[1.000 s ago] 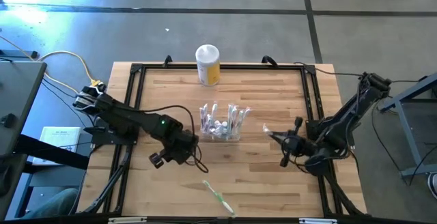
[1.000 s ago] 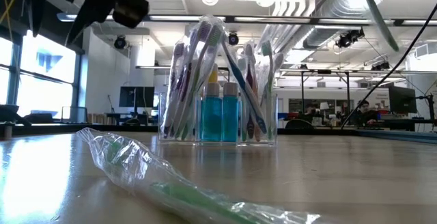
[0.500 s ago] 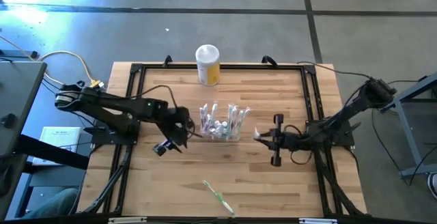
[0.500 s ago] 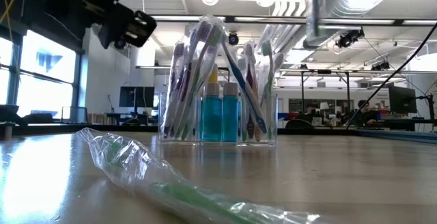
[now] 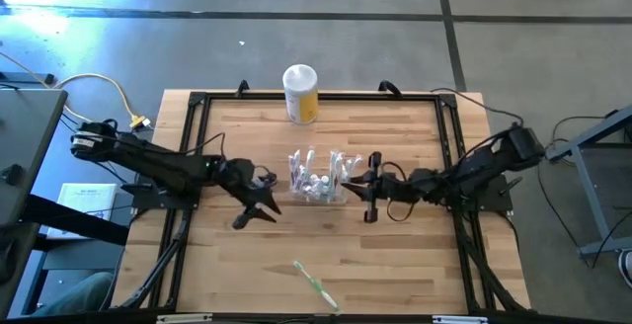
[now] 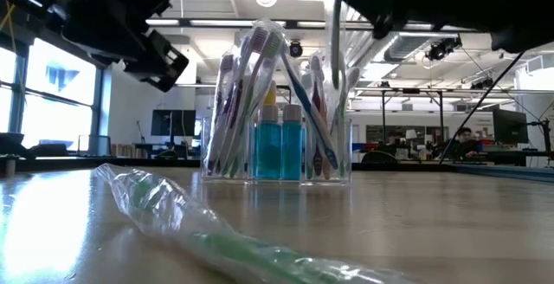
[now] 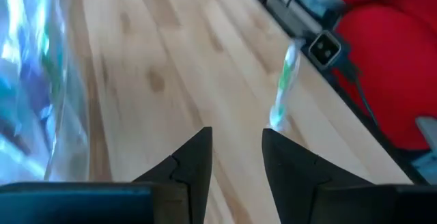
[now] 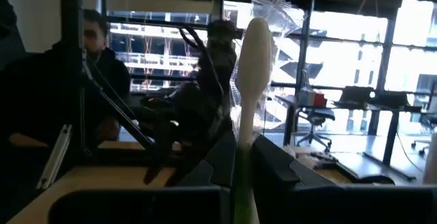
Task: Pick & Place toothbrushing station
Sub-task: Put the green toothbrush into the transparent organizer
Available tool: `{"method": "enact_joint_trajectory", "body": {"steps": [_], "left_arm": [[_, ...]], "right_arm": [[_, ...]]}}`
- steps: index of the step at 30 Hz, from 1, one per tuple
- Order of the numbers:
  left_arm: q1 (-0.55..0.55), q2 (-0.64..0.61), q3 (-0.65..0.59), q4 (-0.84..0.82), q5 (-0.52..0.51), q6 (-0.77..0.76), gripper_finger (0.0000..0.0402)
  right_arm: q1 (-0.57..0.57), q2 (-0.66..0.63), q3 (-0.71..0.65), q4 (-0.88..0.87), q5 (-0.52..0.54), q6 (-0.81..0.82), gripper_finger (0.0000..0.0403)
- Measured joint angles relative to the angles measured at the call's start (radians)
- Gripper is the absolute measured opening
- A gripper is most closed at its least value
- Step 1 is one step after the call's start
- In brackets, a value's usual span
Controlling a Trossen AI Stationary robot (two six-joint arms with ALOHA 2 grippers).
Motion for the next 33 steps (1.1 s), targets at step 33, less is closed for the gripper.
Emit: {"method": "enact_joint_trajectory", "body": {"steps": [33], "left_arm": [[-0.141, 0.008, -0.025, 0.276, -0.358, -0.156, 0.0125]], "right_arm": [[0.007, 0.325, -0.001, 0.062, 0.184, 0.251, 0.0023]]}}
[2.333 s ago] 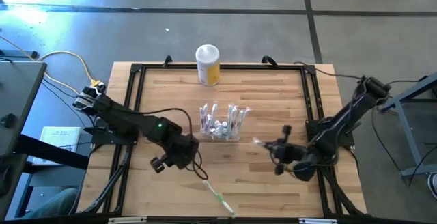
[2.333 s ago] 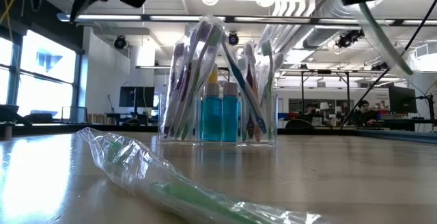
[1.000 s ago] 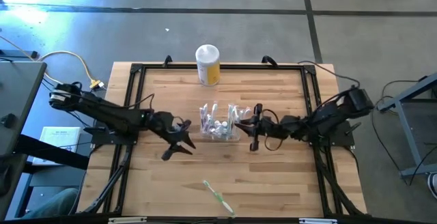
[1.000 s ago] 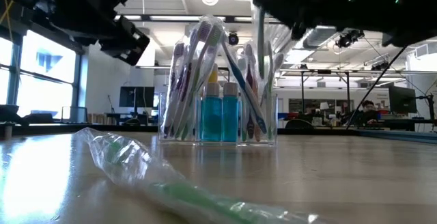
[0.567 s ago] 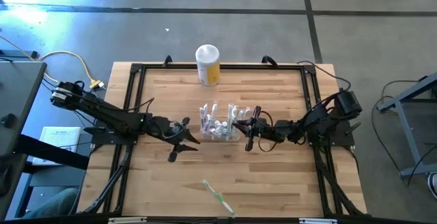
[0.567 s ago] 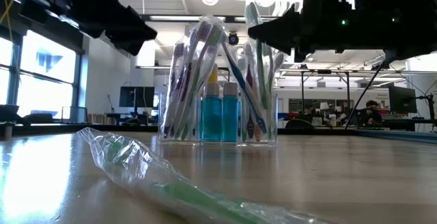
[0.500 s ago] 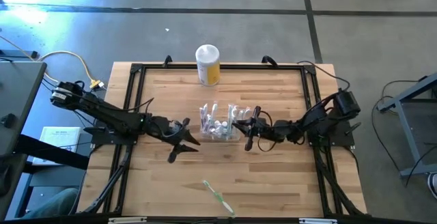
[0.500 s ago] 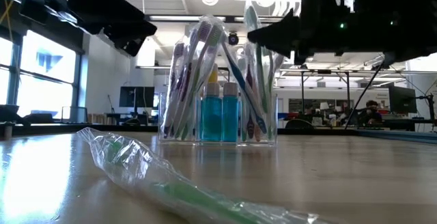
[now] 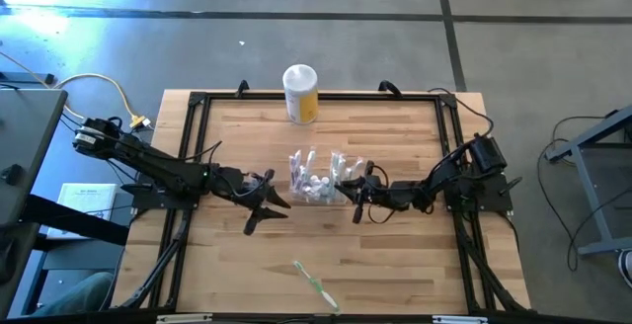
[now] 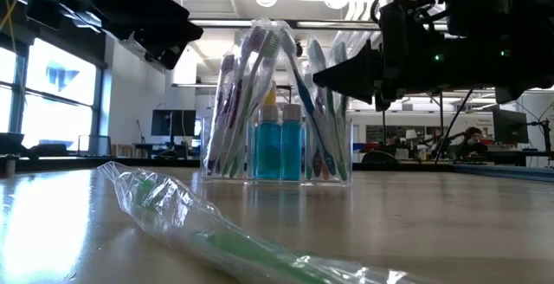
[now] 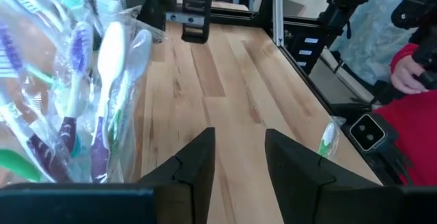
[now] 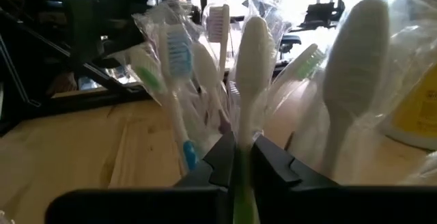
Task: Pick & Place toothbrushing station
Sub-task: Put the green toothbrush into the transparent organizer
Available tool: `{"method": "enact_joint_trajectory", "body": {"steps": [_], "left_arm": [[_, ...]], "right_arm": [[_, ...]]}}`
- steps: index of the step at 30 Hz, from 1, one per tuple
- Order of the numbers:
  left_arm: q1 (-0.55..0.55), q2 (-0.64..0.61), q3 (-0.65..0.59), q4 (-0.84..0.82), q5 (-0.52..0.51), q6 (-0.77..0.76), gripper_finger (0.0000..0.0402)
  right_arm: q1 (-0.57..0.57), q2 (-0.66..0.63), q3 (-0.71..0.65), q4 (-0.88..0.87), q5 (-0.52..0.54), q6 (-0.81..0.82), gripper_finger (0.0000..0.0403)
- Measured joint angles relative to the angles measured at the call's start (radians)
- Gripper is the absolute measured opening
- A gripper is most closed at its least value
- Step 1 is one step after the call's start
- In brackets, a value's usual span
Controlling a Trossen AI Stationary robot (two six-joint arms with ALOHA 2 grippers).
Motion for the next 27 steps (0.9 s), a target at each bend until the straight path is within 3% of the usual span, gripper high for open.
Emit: {"method": "enact_joint_trajectory", "body": {"steps": [6, 12, 19, 27], "left_arm": [[0.000, 0.000, 0.001, 0.011, -0.056, 0.003, 0.0125], [0.000, 0.000, 0.001, 0.014, -0.058, 0.003, 0.0125], [0.000, 0.000, 0.001, -0.012, -0.048, 0.000, 0.0125], [0.000, 0.000, 0.001, -0.045, -0.076, -0.023, 0.0125]], "right_arm": [[0.016, -0.006, 0.000, -0.030, 0.003, 0.014, 0.0039], [0.039, -0.011, -0.001, -0.040, 0.015, 0.013, 0.0110], [0.069, -0.011, -0.001, -0.038, 0.122, -0.092, 0.0187], [0.135, -0.012, -0.001, -0.035, 0.261, -0.222, 0.0213]]}}
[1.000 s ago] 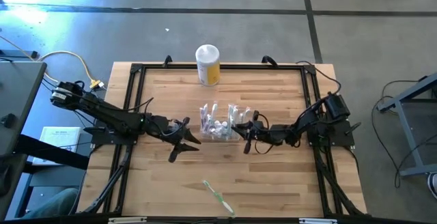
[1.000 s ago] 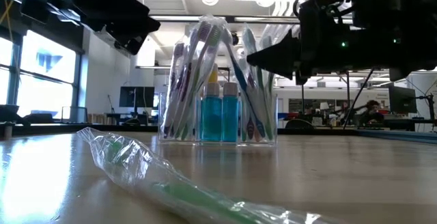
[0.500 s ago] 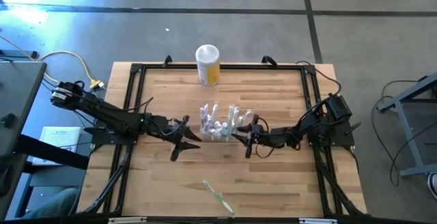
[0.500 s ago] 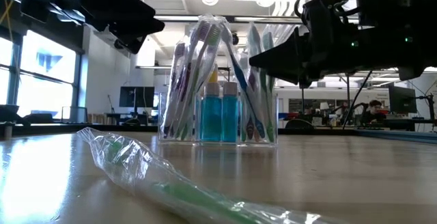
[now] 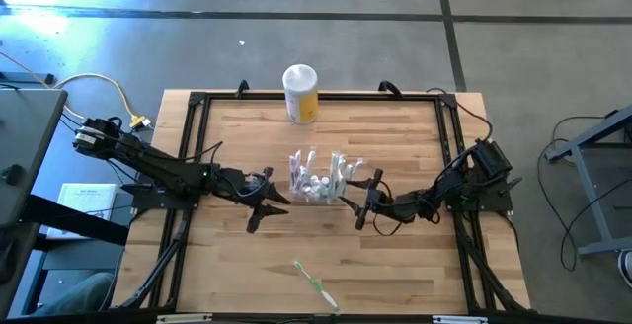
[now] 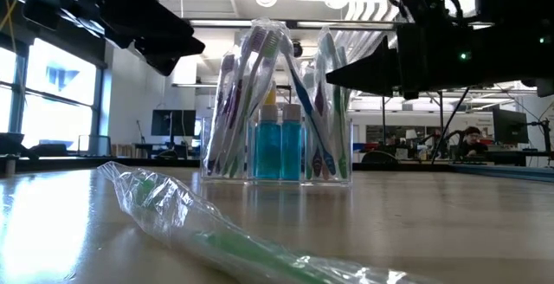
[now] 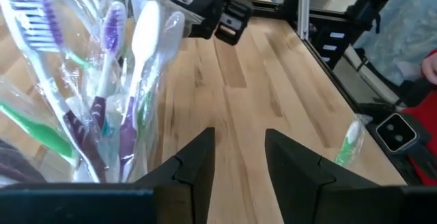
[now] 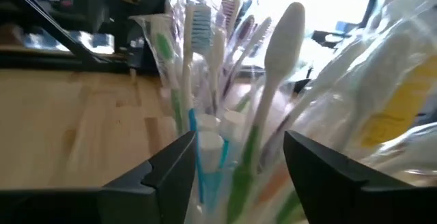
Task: Pick & Place toothbrushing station
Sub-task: Put the green toothbrush into the transparent organizer
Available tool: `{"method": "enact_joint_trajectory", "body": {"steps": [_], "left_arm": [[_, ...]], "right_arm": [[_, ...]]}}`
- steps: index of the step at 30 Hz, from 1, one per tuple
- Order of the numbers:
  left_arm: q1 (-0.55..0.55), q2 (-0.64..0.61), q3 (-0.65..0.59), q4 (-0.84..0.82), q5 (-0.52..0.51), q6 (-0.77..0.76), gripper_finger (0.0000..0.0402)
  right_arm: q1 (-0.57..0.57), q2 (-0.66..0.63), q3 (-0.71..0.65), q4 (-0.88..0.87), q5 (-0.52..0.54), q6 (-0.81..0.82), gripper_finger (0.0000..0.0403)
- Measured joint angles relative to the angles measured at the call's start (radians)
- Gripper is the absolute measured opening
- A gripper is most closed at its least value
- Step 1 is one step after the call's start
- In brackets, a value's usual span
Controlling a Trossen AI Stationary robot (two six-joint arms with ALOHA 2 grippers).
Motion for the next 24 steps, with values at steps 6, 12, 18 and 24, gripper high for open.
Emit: {"method": "enact_joint_trajectory", "body": {"steps": [6, 12, 18, 24], "left_arm": [[-0.034, 0.003, 0.000, 0.016, -0.007, 0.043, 0.0125], [-0.184, 0.105, 0.017, 0.138, -0.028, 0.208, 0.0125], [-0.285, 0.279, 0.108, 0.134, -0.143, 0.243, 0.0125], [-0.279, 0.415, 0.172, 0.083, -0.240, 0.173, 0.0125]], "right_arm": [[0.072, 0.000, 0.000, 0.037, 0.184, -0.127, 0.0211], [0.154, -0.009, 0.000, 0.082, 0.282, -0.243, 0.0211], [0.253, -0.084, -0.001, 0.064, 0.362, -0.249, 0.0210], [0.341, -0.137, 0.000, 0.064, 0.405, -0.249, 0.0210]]}}
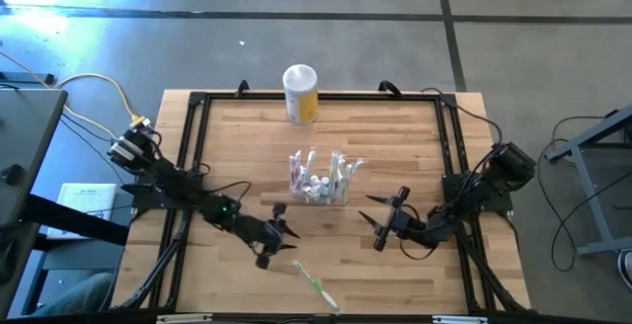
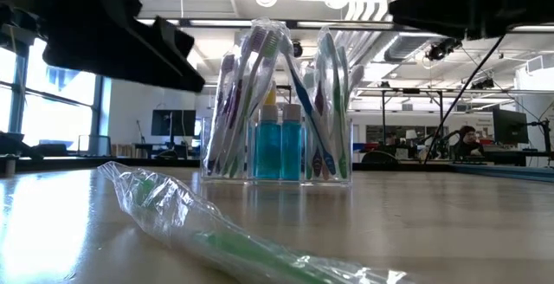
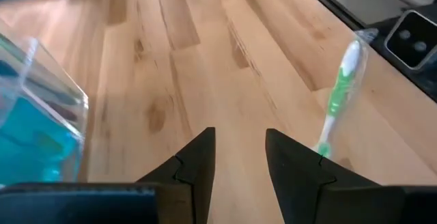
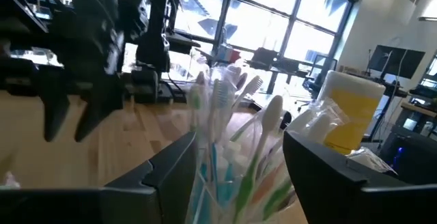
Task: Pick & Place toothbrushing station
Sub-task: Put the green toothbrush into the transparent organizer
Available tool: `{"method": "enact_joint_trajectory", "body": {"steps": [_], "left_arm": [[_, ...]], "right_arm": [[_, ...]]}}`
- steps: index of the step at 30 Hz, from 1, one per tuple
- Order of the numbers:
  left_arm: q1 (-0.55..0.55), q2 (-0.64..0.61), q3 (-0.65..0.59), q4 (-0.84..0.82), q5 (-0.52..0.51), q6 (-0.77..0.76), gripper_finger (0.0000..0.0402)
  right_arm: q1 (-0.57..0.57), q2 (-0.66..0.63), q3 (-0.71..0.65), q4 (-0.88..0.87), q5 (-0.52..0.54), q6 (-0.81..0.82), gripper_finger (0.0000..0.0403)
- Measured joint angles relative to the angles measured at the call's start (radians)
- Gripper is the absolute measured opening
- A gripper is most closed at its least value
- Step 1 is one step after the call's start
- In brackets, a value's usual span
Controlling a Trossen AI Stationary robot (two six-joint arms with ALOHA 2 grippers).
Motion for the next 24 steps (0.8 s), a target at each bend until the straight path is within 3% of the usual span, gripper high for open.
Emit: {"method": "enact_joint_trajectory", "body": {"steps": [7, 24], "left_arm": [[0.005, 0.102, 0.074, 0.006, 0.060, -0.070, 0.0125], [-0.009, 0.116, 0.131, -0.025, 0.066, -0.069, 0.0125]], "right_arm": [[0.066, -0.002, 0.000, -0.012, 0.070, 0.004, 0.0210], [0.067, -0.002, 0.000, -0.058, 0.075, 0.101, 0.0210]]}}
